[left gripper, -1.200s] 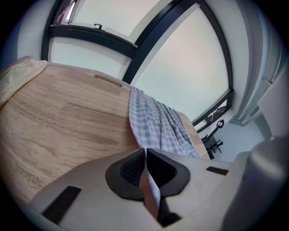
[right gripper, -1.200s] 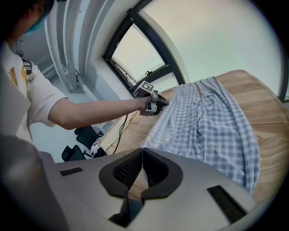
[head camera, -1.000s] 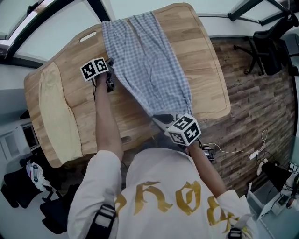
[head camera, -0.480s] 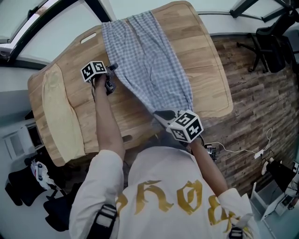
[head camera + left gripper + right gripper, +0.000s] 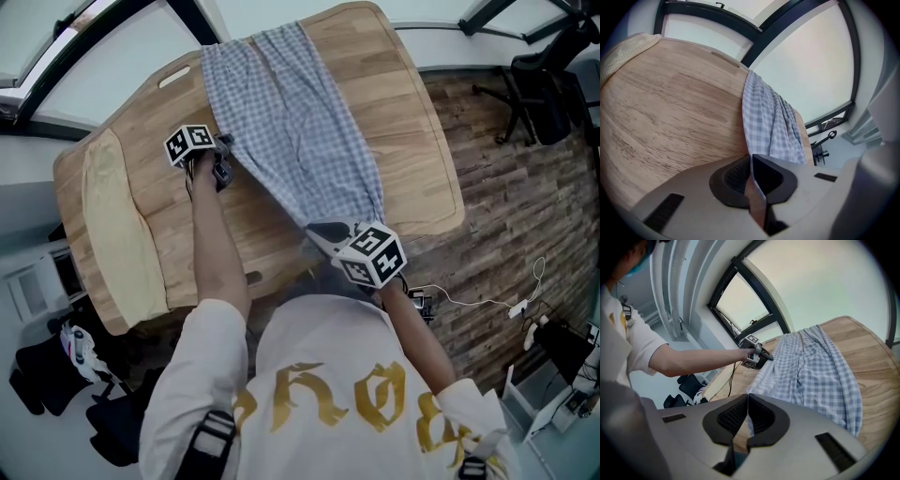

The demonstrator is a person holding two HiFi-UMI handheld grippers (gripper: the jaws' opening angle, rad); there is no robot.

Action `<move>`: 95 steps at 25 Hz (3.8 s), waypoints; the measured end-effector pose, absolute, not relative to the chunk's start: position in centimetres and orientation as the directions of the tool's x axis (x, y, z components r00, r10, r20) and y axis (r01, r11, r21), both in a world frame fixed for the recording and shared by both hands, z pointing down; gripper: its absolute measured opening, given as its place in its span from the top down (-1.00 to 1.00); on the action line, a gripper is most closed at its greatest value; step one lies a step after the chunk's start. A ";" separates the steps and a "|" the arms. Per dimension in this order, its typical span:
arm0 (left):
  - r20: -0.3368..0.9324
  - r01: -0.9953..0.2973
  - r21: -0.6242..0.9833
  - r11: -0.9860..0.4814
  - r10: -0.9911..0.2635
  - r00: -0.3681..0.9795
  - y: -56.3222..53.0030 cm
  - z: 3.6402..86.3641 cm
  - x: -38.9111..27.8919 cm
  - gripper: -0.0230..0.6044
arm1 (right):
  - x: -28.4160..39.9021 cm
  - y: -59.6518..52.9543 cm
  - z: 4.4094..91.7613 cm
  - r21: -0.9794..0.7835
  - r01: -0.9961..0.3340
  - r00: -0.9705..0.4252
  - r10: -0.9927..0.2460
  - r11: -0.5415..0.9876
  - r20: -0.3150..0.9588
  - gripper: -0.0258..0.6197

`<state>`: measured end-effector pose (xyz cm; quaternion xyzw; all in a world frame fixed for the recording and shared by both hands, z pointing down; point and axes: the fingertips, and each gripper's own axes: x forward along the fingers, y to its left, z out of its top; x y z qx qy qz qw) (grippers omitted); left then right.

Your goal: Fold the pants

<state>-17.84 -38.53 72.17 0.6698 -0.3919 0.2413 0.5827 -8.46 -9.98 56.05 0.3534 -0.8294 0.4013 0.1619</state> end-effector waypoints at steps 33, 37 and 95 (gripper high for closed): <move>0.721 -0.744 0.480 -0.465 -0.274 0.637 -44.1 60.7 4.4 0.79 | 4.0 -9.6 56.7 -0.580 -0.779 -0.586 -0.603 0.237 0.541 0.83; 0.744 -0.737 0.457 -0.498 -0.239 0.624 -43.8 61.9 8.0 0.79 | 6.9 -9.3 58.0 -0.591 -0.782 -0.574 -0.601 0.200 0.557 0.83; 0.815 -0.530 0.447 -0.720 0.084 0.573 -25.1 65.7 5.0 0.04 | 4.8 -5.5 64.7 -0.374 -0.913 -0.403 -0.489 0.161 0.774 0.50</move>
